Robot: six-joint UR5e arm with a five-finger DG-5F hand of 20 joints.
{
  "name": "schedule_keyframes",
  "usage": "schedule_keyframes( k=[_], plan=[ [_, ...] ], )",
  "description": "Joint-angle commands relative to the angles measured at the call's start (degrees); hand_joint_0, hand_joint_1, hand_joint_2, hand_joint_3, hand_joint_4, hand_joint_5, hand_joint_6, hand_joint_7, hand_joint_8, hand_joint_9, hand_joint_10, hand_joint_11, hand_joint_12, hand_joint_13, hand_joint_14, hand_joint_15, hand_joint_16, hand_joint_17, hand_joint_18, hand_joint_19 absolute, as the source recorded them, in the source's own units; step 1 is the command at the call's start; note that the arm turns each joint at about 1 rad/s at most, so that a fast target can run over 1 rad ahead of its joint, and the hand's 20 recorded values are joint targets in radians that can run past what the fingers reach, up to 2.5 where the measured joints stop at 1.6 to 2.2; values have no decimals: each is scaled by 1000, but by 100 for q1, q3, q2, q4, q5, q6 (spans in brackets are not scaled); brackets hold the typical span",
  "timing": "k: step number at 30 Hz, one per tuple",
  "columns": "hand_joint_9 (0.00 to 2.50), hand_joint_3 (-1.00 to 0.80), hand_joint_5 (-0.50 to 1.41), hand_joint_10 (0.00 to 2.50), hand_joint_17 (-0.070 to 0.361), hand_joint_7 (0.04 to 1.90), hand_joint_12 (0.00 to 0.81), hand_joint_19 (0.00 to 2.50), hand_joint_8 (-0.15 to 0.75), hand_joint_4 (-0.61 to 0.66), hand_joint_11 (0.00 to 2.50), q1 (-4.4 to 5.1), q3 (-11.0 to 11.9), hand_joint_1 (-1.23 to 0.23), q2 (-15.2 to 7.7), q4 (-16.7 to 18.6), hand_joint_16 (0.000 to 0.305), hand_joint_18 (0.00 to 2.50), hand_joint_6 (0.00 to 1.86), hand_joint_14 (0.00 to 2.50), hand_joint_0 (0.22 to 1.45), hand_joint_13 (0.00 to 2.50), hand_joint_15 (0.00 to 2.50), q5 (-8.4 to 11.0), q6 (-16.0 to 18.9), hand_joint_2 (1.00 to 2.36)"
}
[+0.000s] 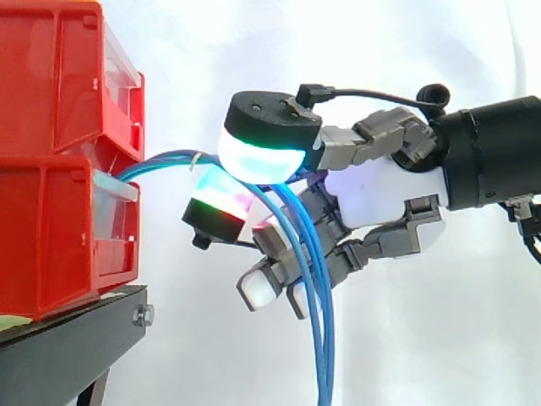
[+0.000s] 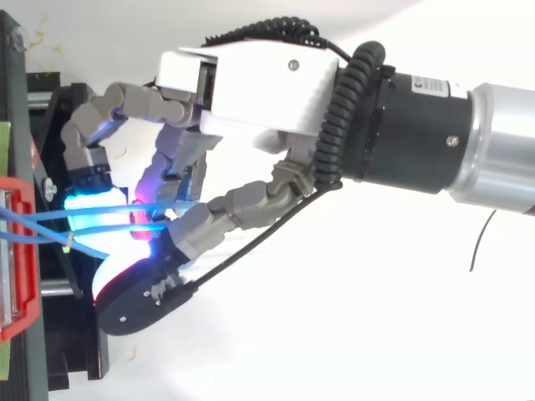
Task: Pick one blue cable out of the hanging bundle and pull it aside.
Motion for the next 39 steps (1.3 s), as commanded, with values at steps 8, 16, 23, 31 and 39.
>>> schedule_keyframes(
  k=[8, 16, 23, 31, 39],
  plan=[
    [1106, -500, -107, 13, 140, 1133, 416, 531, 385, 106, 744, -31, 13, -791, 85, -154, 62, 1137, 872, 14, 379, 986, 470, -29, -25, 1000],
    [1056, -500, -123, 17, 126, 1155, 385, 609, 365, 121, 726, -31, 13, -625, 85, -163, 56, 1063, 864, 15, 475, 937, 493, -29, -25, 1000],
    [1040, -281, -132, 19, 114, 1194, 366, 642, 355, 134, 742, -31, 13, -675, 85, -172, 51, 1035, 863, 16, 557, 924, 503, -29, -25, 1014],
    [959, -272, -163, 19, 114, 1161, 368, 610, 339, 184, 775, -31, 13, -785, 85, -146, 50, 1011, 891, 16, 579, 880, 496, -29, -25, 1015],
    [900, -500, -168, 19, 112, 1107, 360, 553, 323, 181, 763, -49, 57, -869, 85, -163, 50, 959, 892, 17, 584, 833, 478, -38, -78, 1000]
  ],
)
